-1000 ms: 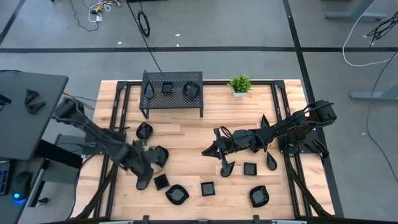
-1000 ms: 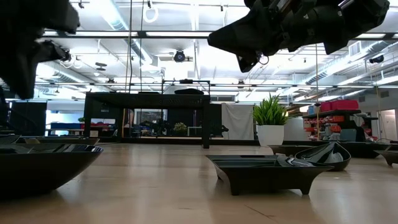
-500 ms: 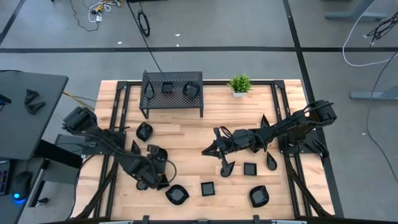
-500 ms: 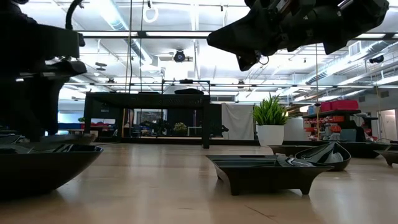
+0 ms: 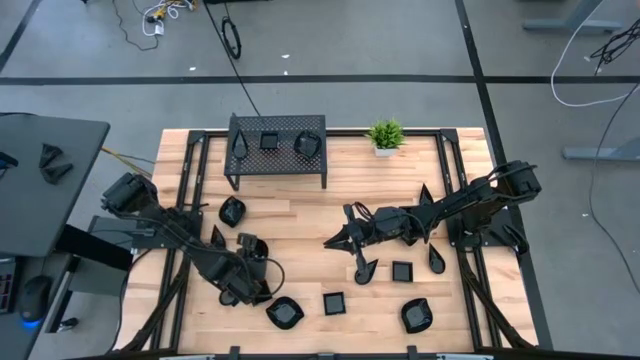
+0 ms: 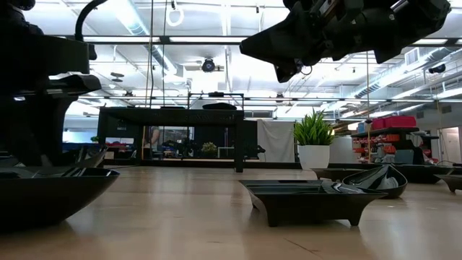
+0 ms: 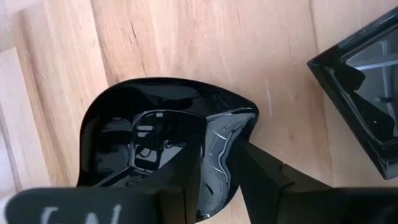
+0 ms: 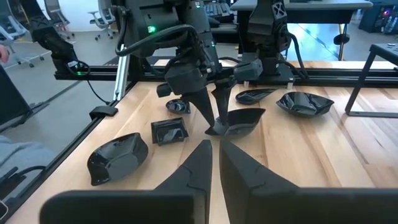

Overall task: Pick & Place Mini shaped plates
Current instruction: Stack the black leaf shaped plate on top of the black leaf shaped plates on the shelf

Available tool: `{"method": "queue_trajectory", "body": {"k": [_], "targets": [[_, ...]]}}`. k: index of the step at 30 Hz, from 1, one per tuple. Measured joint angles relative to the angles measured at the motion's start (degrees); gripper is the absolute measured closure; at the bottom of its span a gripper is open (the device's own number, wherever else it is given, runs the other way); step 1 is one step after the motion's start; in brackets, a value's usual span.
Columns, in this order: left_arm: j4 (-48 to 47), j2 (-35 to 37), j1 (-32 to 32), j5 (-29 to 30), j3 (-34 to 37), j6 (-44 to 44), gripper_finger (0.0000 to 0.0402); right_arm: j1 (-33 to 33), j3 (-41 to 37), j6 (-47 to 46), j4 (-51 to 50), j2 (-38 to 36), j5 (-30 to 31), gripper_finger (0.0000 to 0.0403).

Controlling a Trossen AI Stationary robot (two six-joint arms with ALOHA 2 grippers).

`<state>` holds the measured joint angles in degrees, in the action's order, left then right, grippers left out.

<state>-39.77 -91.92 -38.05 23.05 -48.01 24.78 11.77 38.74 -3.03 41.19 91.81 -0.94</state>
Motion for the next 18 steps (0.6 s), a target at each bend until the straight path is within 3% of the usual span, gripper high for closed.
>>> {"method": "queue_trajectory", "body": {"k": [10, 18], "targets": [[-1.4, 4.4, 0.0, -0.4, 0.0, 0.4, 0.0296, 0.0, 0.0, 0.0, 0.0, 0.0, 2.0, 0.0371], [-1.4, 3.4, -0.1, -4.9, 0.0, -2.4, 0.0296, 0.0, 0.0, 0.0, 0.0, 0.0, 2.0, 0.0371]]}}
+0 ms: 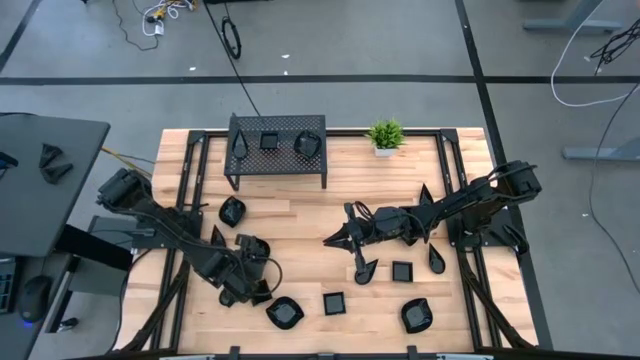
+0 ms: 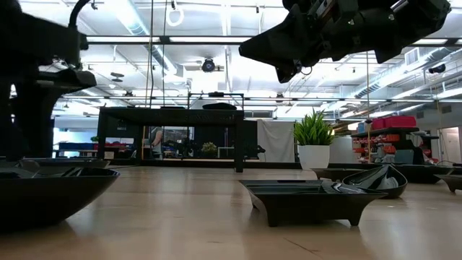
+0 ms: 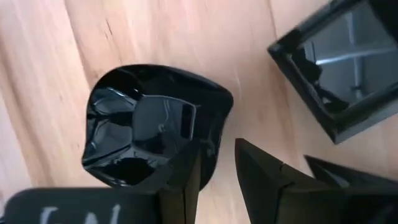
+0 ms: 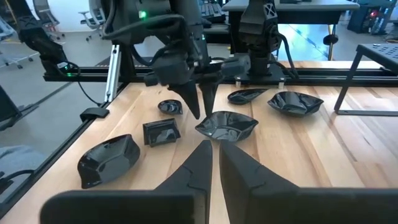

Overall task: Pick & Place Mini shaped plates
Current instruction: Stack the black leaf shaped plate on top of the black leaf shaped plates on the shelf

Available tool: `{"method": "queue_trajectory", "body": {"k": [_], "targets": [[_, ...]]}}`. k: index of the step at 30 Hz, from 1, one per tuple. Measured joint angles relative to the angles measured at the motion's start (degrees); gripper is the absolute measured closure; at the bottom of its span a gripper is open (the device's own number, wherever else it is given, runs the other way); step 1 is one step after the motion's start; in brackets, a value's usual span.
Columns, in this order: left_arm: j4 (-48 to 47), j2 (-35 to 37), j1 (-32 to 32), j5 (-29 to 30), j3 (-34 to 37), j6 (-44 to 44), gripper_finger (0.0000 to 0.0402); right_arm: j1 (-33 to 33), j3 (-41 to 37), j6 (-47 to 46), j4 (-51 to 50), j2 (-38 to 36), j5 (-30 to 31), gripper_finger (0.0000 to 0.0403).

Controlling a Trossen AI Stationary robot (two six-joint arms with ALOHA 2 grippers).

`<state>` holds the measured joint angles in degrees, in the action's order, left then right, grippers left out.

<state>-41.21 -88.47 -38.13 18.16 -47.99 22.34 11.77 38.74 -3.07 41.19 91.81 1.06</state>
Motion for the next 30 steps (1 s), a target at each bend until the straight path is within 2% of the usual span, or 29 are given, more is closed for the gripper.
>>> {"method": "queue_trajectory", "body": {"k": [9, 19, 30], "targets": [[1.6, -2.4, 0.5, 1.0, 0.0, -3.6, 0.0299, 0.0, 0.0, 0.0, 0.0, 0.0, 0.0, 0.0371], [2.7, -2.3, 0.5, 2.1, 1.2, -3.6, 0.0343, 0.0, 0.0, 0.3, 0.0, 0.0, 0.0, 0.0371], [3.9, -2.3, 0.5, 2.2, 2.6, -3.6, 0.0357, 0.0, 0.0, 0.4, 0.0, 0.0, 0.0, 0.0371]]}}
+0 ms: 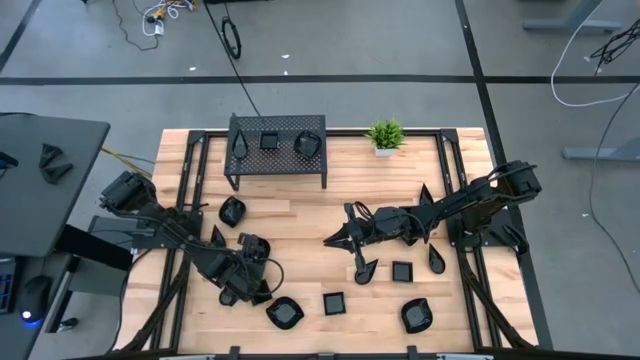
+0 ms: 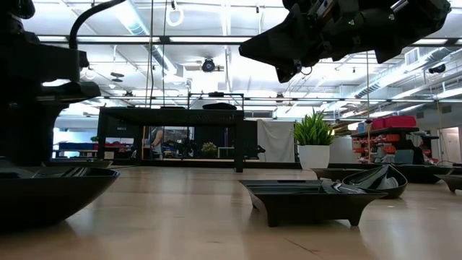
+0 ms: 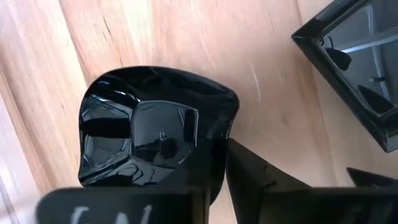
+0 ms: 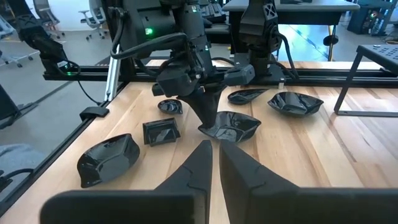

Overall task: Pick & Place Mini shaped plates
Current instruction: Stack the black leaf shaped plate on top of the black leaf shaped plates on the shelf

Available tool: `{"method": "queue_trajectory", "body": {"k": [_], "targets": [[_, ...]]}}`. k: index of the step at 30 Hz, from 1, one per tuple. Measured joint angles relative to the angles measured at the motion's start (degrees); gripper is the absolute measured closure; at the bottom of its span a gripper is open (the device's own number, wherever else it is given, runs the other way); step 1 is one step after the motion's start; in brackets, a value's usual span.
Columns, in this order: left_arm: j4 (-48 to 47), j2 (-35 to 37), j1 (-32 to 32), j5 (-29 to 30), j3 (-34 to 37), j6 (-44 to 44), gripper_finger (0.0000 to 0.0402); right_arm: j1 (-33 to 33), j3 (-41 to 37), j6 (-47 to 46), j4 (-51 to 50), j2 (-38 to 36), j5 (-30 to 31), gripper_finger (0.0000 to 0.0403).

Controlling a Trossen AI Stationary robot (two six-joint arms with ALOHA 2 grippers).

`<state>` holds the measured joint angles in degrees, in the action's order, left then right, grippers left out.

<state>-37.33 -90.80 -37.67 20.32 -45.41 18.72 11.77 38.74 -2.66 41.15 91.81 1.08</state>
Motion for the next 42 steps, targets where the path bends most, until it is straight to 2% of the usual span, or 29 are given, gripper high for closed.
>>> {"method": "queue_trajectory", "body": {"k": [6, 11, 15, 22, 30, 32, 38, 40, 42], "targets": [[0.1, 0.0, 0.0, 1.0, -0.7, -0.3, 0.0394, 0.0, 0.0, 0.1, 0.0, 0.0, 0.0, 0.0371], [-1.1, 0.0, 0.0, 4.5, -4.7, -4.9, 0.0393, 0.0, 0.0, 0.1, 0.0, 0.0, 0.0, 0.0371], [-6.9, 0.1, 0.0, 9.7, -9.6, -9.6, 0.0397, 0.0, 0.0, 0.1, 0.0, 0.0, 0.0, 0.0371], [-17.9, 0.9, 1.2, 17.6, -17.6, -11.9, 0.0396, 0.0, 0.0, 0.1, 0.0, 0.0, 0.0, 0.0371], [-11.2, 6.0, 8.6, 20.0, -18.6, -29.7, 0.0398, 0.2, 0.0, 0.7, -0.5, 0.0, -0.6, 0.0371], [-7.4, 6.8, 11.2, 18.5, -18.6, -34.0, 0.0398, 0.5, 0.0, 1.7, -1.1, 0.0, -1.3, 0.0371], [3.3, 6.3, 17.7, 2.3, -18.6, -45.0, 0.0398, 0.5, 1.1, 7.1, -3.7, -3.7, -3.3, 0.0371], [5.9, 5.6, 19.0, 0.1, -18.6, -46.5, 0.0398, 0.5, 3.7, 9.1, -10.3, -5.9, -2.4, 0.0370], [6.9, 5.1, 20.1, -1.0, -18.5, -47.0, 0.0397, 0.5, 7.7, 11.4, -21.4, -7.3, -0.2, 0.0362]]}}
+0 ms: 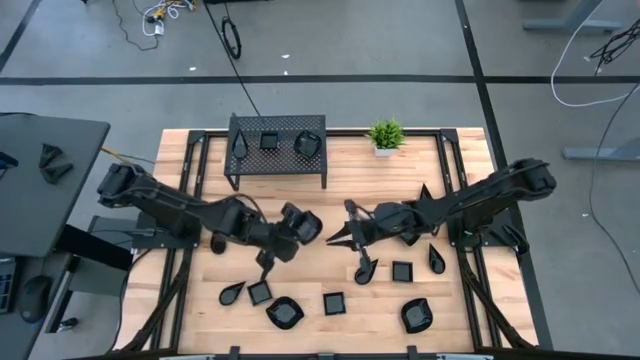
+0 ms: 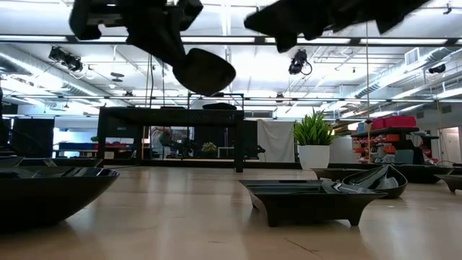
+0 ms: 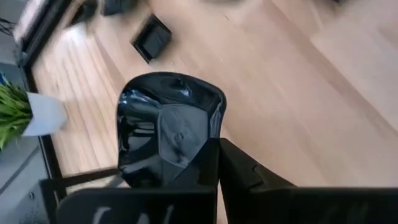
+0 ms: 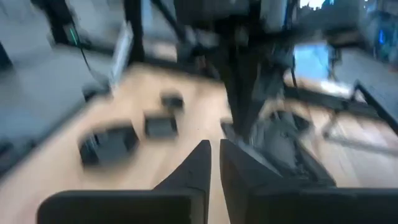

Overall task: Pick & Place Mini shaped plates
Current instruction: Stack the black leaf shaped plate on top of the black leaf shaped plates on the shelf

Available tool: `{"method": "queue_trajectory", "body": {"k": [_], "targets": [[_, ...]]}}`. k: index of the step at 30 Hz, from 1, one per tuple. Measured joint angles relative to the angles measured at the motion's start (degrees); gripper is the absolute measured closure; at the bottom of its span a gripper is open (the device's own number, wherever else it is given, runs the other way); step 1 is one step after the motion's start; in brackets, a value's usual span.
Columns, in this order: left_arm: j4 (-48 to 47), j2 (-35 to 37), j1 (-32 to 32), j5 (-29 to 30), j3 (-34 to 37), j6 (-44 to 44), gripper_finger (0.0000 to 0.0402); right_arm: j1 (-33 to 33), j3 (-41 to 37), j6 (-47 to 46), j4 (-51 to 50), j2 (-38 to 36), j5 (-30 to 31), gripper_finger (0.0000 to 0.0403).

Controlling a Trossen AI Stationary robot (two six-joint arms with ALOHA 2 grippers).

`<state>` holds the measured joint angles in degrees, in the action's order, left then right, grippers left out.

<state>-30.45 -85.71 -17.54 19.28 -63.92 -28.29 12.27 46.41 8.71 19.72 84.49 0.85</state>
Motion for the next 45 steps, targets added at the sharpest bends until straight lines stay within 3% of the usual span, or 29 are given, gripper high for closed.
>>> {"method": "queue_trajectory", "body": {"k": [2, 5, 10, 15, 26, 38, 45], "targets": [[1.5, -0.7, 0.9, -1.2, -0.1, 0.0, 0.0396, 0.0, 4.6, 2.5, -10.4, 0.2, 1.7, 0.0346], [2.3, -1.6, 1.9, -2.1, -0.1, 0.2, 0.0397, 0.0, 10.0, 5.8, -18.2, 2.2, 3.3, 0.0314], [3.1, -2.5, 2.3, -2.3, -0.1, 0.5, 0.0396, 0.0, 12.5, 11.8, -17.3, 6.6, 3.8, 0.0264], [3.0, -2.8, 2.3, -3.3, 0.0, 0.6, 0.0392, 0.0, 12.6, 13.1, -15.0, 8.9, 5.6, 0.0252], [4.4, -2.8, 2.3, -3.6, 0.0, 0.5, 0.0391, 0.0, 12.5, 13.3, -14.8, 11.2, 4.4, 0.0301], [4.7, -2.8, 2.3, -3.5, 0.0, 0.4, 0.0386, 0.0, 12.5, 13.1, -15.7, 11.3, 4.1, 0.0392], [8.9, -2.9, 2.3, -5.0, 0.1, 1.0, 0.0356, 0.0, 11.9, 13.2, -17.8, 11.2, 3.6, 0.0398]]}}
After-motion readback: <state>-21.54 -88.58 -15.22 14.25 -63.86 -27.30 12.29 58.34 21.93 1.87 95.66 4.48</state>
